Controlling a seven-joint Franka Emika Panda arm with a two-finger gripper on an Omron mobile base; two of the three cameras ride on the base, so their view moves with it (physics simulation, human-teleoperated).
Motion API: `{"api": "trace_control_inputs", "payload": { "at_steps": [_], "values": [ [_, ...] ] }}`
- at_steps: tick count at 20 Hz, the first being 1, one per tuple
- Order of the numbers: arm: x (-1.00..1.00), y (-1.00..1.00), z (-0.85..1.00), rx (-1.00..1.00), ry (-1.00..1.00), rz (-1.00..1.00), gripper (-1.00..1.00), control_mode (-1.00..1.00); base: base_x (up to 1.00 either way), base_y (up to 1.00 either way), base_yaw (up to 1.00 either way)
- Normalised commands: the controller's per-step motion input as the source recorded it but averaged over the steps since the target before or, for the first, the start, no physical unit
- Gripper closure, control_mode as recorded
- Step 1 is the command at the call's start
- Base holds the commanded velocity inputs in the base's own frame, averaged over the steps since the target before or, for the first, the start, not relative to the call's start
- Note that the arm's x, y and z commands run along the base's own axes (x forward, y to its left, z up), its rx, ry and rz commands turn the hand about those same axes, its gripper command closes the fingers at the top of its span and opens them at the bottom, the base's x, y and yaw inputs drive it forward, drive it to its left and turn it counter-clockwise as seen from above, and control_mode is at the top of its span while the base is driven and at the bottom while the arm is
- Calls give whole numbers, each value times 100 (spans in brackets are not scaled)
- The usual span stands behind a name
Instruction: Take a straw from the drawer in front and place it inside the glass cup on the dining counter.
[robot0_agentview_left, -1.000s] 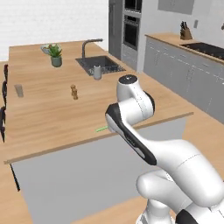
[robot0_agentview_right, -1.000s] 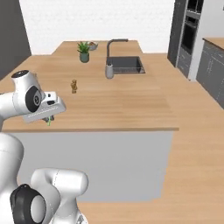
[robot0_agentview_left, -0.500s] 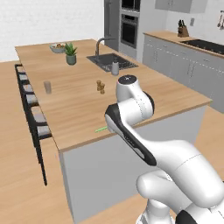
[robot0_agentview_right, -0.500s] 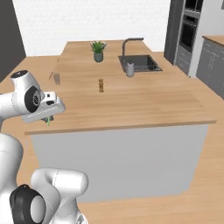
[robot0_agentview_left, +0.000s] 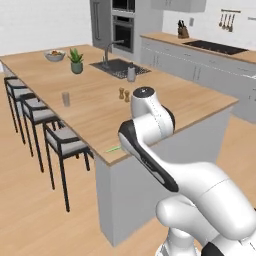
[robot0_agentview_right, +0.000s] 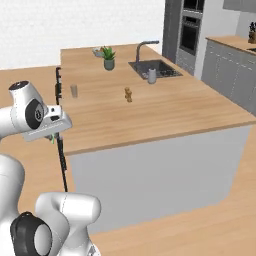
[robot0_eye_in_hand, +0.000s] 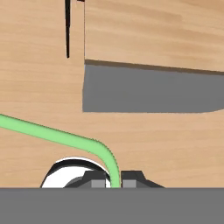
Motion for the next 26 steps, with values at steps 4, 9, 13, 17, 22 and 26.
{"api": "trace_control_inputs", "payload": {
  "at_steps": [4,9,13,17,22,26],
  "values": [
    [0,0,0,0,0,0,100,100,6,100,-44],
    [0,0,0,0,0,0,100,100,17,100,-47],
    [0,0,0,0,0,0,100,100,8,100,-48],
    [0,0,0,0,0,0,100,100,0,100,-48],
    [0,0,0,0,0,0,100,100,-1,100,-47],
    [0,0,0,0,0,0,100,100,-7,100,-47]
  ]
}}
